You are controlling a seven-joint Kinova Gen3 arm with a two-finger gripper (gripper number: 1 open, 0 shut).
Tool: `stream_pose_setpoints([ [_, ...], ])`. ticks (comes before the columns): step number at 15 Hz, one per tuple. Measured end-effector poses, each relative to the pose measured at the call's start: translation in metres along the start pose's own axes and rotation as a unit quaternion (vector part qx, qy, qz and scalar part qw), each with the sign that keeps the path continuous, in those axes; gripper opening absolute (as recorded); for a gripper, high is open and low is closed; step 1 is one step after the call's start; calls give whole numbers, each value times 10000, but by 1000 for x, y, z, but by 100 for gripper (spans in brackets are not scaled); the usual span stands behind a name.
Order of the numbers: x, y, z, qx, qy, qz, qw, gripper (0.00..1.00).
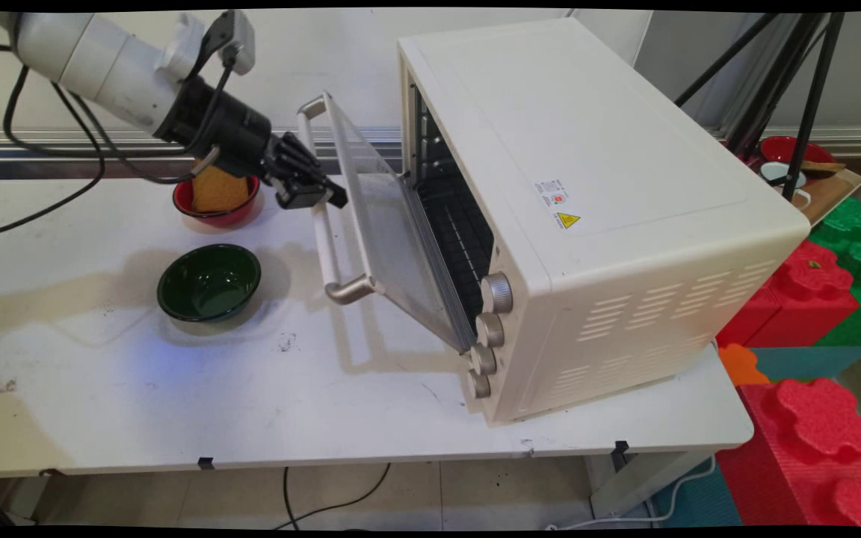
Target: Open the oven
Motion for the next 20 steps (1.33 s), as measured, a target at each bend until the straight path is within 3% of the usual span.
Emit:
stream_pose_setpoints([
  [20, -98, 8, 15, -173, -453, 257, 9985, 0],
])
